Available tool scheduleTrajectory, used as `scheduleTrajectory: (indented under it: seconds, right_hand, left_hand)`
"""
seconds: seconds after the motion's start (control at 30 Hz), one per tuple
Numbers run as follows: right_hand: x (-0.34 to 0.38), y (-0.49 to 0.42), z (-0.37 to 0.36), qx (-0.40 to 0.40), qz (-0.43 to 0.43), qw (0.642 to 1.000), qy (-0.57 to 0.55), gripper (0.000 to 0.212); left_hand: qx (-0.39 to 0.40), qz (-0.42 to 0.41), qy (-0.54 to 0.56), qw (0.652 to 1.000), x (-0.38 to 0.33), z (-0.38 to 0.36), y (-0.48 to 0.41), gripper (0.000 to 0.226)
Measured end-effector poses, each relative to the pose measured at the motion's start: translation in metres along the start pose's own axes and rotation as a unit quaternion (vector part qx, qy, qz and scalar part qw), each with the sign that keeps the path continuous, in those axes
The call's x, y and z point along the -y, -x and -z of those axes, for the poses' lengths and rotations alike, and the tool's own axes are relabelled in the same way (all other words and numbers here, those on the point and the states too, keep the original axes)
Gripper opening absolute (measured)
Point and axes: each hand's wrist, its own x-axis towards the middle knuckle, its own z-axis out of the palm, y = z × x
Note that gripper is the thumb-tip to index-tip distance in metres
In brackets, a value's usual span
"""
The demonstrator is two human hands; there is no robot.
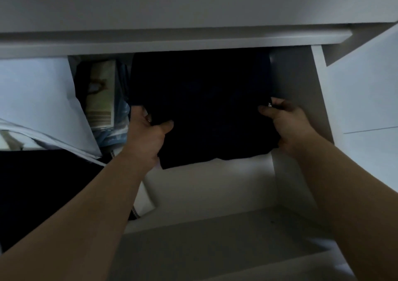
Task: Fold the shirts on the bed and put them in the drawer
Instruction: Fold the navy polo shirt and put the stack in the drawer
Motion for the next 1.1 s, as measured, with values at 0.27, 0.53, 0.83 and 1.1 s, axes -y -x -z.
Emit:
scheduleTrajectory:
  seconds: [0.27, 0.53, 0.83, 1.1]
  right_hand:
    - [-0.030, 0.000, 0.010, -0.070, 0.121, 0.893, 0.428, 0.039]
    - [-0.043, 0.011, 0.000, -0.214, 0.141, 0.854, 0.453, 0.032]
    - [-0.026, 0.034, -0.045, -0.208, 0.422, 0.749, 0.466, 0.061]
    - [-0.032, -0.037, -0.050, -0.028, 0.342, 0.751, 0.564, 0.075]
  left_hand:
    - [-0.011, -0.003, -0.048, 0.999, 0.028, -0.001, 0.037, 0.057]
    - [-0.053, -0.124, -0.204, 0.970, 0.026, 0.005, 0.025, 0.044]
    - [-0.173, -0.351, -0.440, 0.808, -0.008, -0.017, 0.039, 0.057]
    - [0.009, -0.177, -0.604, 0.777, 0.024, -0.037, -0.027, 0.092]
